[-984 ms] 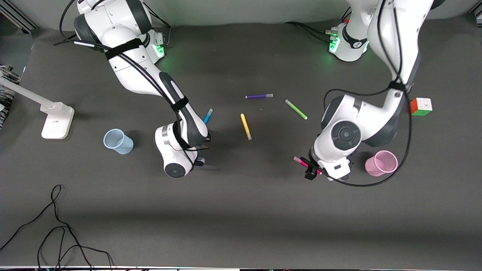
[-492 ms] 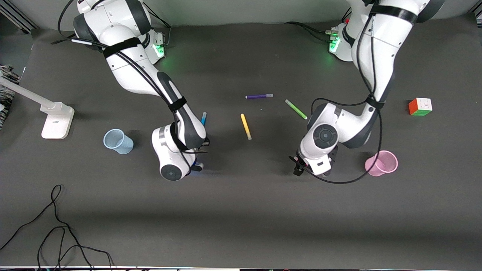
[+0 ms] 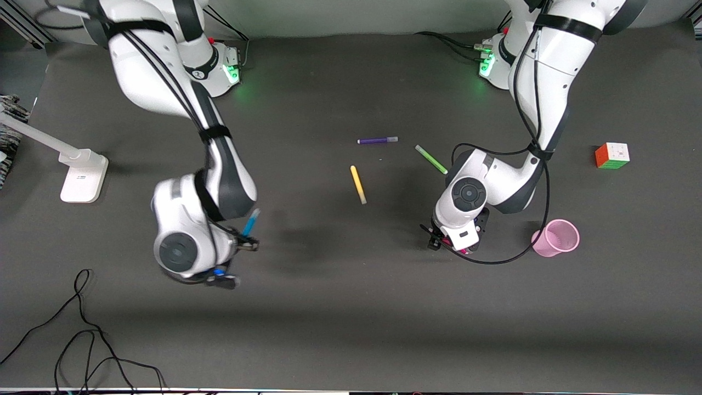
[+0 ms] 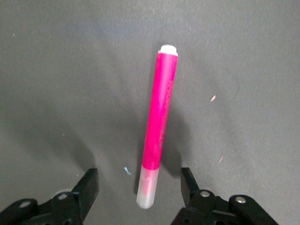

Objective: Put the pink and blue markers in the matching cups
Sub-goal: 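Carry the blue marker to the blue cup while the left gripper lifts pink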

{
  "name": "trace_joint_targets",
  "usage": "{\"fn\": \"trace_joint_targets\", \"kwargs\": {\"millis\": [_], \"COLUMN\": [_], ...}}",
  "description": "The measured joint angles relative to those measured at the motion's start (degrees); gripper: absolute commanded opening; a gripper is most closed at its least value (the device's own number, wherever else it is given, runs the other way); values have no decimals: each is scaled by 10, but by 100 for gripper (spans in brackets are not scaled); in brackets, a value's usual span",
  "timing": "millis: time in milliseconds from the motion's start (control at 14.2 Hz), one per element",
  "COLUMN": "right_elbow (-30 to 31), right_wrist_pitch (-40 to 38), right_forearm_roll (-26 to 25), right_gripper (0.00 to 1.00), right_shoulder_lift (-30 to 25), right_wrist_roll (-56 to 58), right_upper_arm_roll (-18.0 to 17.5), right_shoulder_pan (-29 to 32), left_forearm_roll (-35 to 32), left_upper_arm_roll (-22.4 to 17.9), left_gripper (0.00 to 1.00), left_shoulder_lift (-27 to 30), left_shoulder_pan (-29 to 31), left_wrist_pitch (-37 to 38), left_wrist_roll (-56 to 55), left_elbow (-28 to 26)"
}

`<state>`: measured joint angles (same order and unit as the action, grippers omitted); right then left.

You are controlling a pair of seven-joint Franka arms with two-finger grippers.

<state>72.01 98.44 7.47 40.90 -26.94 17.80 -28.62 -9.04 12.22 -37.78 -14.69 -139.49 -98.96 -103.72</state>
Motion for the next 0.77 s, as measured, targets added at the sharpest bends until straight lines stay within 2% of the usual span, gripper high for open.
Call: {"fn": "trace_joint_targets", "kwargs": {"millis": [141, 211, 352, 422, 562, 773], "right_elbow": [36, 71, 169, 232, 353, 473], "right_wrist_pitch": [55, 94, 184, 233, 293, 314], "right_forearm_roll": [-32, -47, -81, -96, -115, -153], "right_gripper": [0, 0, 0, 0, 0, 0], "right_shoulder_lift": [-39, -67, -138, -184, -276, -369], "right_wrist_roll": [0, 0, 0, 3, 20, 36], "right_upper_arm_roll": [34, 49, 69, 78, 95, 104], "right_shoulder_pan": [1, 2, 5, 5, 5, 5], "left_forearm_roll": [-1, -2, -2, -3, -3, -3], "left_upper_arm_roll": [-8, -9, -9, -10, -10, -10], "left_gripper": [34, 22, 4, 0, 0, 0], "left_shoulder_lift": [-2, -3, -4, -4, -4, -3], "left_shoulder_pan": [0, 0, 0, 0, 0, 1], "left_wrist_pitch": [-8, -10, -15, -18, -18, -18], "left_wrist_roll": [0, 0, 0, 0, 0, 0], "left_elbow": [0, 0, 0, 1, 1, 3]}}
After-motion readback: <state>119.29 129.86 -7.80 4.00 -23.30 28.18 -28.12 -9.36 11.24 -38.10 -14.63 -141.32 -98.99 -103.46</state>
